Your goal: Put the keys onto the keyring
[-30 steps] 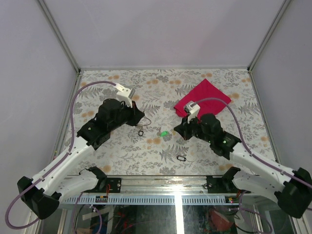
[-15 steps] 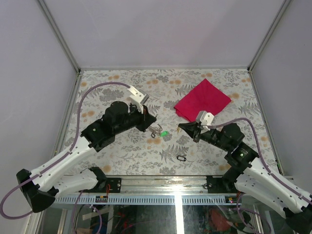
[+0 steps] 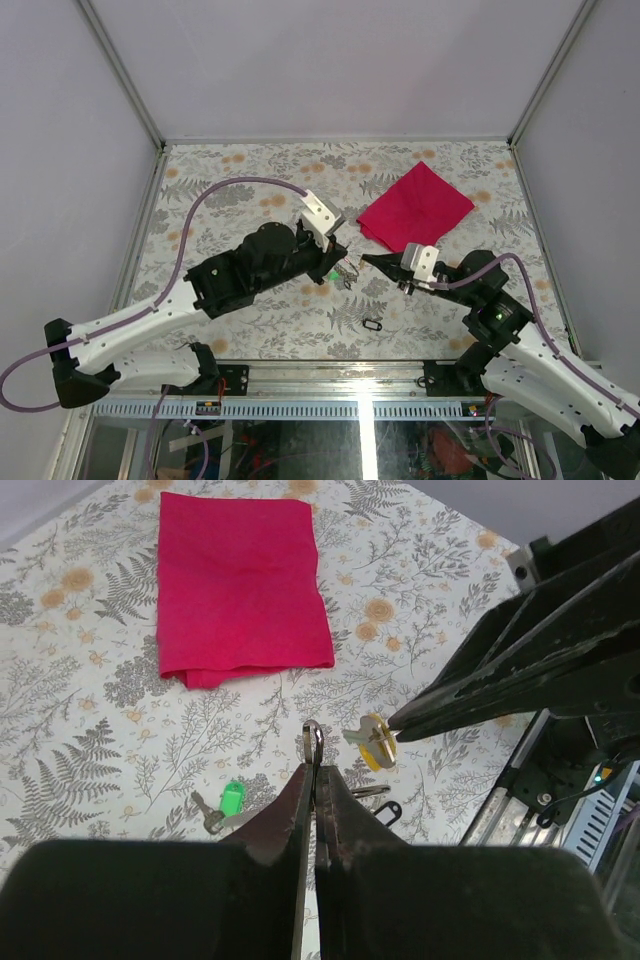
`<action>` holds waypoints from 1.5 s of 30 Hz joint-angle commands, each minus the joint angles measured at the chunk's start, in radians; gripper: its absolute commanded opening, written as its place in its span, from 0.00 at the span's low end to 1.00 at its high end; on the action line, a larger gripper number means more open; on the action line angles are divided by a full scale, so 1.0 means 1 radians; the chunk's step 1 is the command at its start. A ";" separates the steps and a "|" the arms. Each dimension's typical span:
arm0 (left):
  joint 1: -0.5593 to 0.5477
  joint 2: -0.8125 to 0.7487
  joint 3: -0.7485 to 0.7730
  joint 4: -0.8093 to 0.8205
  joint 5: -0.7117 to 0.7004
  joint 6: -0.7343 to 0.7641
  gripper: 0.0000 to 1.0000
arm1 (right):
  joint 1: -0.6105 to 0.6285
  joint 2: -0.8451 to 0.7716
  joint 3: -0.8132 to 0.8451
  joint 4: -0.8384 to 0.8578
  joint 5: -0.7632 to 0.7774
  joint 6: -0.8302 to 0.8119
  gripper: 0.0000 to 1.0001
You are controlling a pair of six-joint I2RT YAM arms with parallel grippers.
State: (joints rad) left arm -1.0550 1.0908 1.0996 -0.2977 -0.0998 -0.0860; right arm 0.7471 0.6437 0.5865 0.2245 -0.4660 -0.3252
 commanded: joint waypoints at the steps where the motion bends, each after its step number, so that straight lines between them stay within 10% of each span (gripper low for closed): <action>1: -0.035 -0.009 0.032 0.091 -0.073 0.088 0.00 | 0.007 -0.007 0.094 0.007 -0.046 -0.029 0.00; 20: -0.050 -0.203 -0.149 0.310 0.117 0.265 0.00 | 0.007 -0.010 0.213 -0.320 0.149 0.139 0.00; 30: -0.050 -0.212 -0.147 0.240 0.027 0.234 0.00 | 0.008 0.296 0.270 -0.705 0.375 0.487 0.00; 40: -0.050 -0.261 -0.168 0.205 -0.060 0.214 0.00 | 0.007 0.646 0.261 -0.729 0.434 0.583 0.00; 45: -0.050 -0.263 -0.169 0.189 -0.070 0.211 0.00 | 0.008 0.728 0.263 -0.670 0.443 0.590 0.16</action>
State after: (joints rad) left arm -1.0996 0.8417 0.9344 -0.1307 -0.1345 0.1368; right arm 0.7483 1.3327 0.8303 -0.4919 -0.0540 0.2367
